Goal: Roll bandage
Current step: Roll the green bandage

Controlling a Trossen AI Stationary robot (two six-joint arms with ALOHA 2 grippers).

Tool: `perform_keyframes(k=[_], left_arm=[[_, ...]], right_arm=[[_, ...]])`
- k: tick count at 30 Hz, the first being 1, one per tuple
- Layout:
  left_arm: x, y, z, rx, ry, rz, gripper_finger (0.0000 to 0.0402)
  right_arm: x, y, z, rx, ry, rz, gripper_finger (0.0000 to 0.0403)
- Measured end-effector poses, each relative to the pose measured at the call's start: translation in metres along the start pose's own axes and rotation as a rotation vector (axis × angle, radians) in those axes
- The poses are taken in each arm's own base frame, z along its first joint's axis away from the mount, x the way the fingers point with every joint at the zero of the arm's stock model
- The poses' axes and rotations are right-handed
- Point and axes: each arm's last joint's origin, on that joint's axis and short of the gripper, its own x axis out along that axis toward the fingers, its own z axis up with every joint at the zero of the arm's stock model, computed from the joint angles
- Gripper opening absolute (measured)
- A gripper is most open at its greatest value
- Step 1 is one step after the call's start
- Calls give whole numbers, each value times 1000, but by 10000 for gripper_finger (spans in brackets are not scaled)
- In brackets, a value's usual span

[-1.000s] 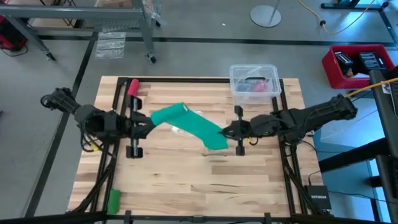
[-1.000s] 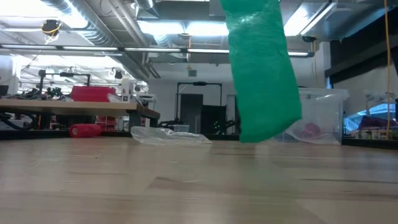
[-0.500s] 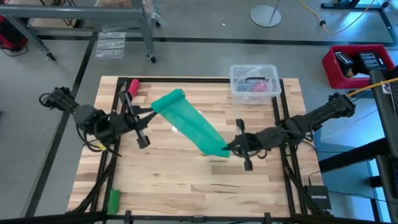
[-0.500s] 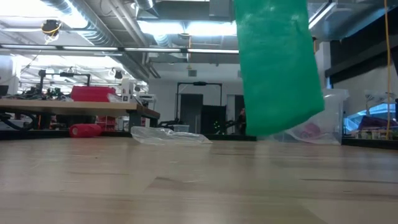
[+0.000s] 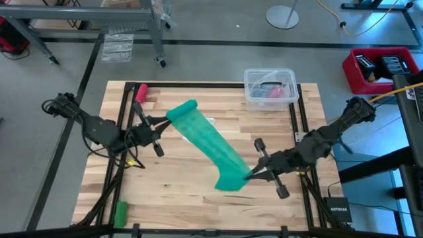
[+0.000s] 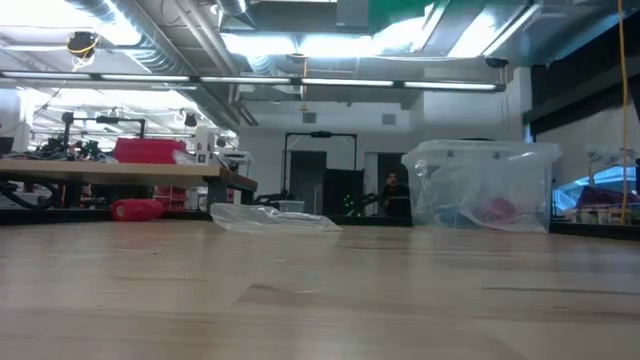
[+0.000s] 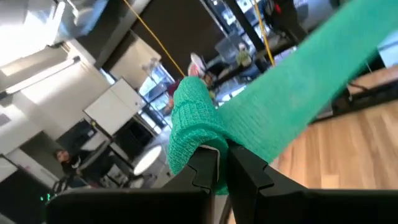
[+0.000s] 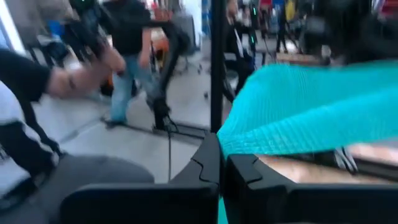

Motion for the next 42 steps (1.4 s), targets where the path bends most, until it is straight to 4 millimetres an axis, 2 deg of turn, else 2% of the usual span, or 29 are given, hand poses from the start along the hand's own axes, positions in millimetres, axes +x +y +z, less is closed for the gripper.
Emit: perform_keyframes(k=[9, 15, 21, 25, 30, 36, 42], left_arm=[[21, -22, -19, 13, 136, -1, 17], [44, -61, -27, 64, 174, -101, 17], [59, -101, -36, 47, 188, -272, 17], [66, -125, -41, 10, 181, -393, 17], [68, -150, -36, -51, 91, -542, 17], [58, -165, -24, -118, -18, -643, 17], [45, -169, -12, -185, -100, -671, 17]], right_arm=[[-10, 8, 43, -82, -119, 26, 1], [-13, 8, 70, -166, -191, -11, 1], [-27, 2, 105, -251, -279, -141, 1], [-37, -14, 124, -283, -317, -282, 1], [-39, -47, 129, -287, -294, -497, 1], [-38, -93, 121, -245, -215, -717, 1], [-19, -136, 95, -200, -66, -817, 1]])
